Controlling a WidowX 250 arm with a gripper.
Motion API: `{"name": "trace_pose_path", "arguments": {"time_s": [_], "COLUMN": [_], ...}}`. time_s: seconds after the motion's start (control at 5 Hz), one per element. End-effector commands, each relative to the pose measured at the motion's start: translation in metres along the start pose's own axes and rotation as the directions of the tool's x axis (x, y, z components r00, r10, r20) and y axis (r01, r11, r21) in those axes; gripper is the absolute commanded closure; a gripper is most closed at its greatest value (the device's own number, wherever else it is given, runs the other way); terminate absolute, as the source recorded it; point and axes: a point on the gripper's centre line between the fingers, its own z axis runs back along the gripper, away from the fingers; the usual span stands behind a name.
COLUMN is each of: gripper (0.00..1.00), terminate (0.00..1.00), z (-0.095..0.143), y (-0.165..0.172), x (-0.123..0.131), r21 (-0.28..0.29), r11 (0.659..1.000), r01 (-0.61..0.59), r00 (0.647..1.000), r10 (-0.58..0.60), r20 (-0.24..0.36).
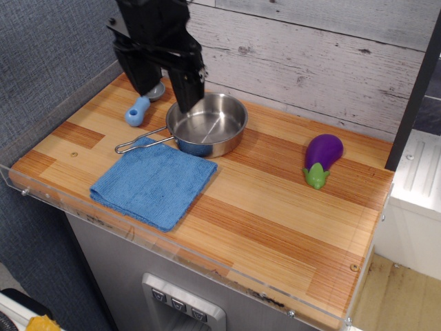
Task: Move silver pot directly above blue cloth.
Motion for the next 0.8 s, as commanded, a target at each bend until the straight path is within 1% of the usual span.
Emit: {"name": "trace_pose_path", "arguments": {"time_s": [0.0, 0.2, 0.4, 0.6], "gripper": [0.0, 0.0, 0.0, 0.0], "terminate": [0.0, 0.0, 0.0, 1.0], "z": [0.0076, 0.0053, 0.0053, 0.0053], "y": [0.0021, 0.0027, 0.0027, 0.0027], "x": [-0.0044, -0.0053, -0.0053, -0.0053], "r21": [0.075, 0.104, 0.104, 0.104], "r11": [0.993, 0.99, 0.99, 0.99], "r01": [-0.09, -0.096, -0.096, -0.096], "r00": [0.995, 0.993, 0.993, 0.993], "r10": [0.092, 0.103, 0.103, 0.103], "r20": [-0.037, -0.059, -0.059, -0.059]}}
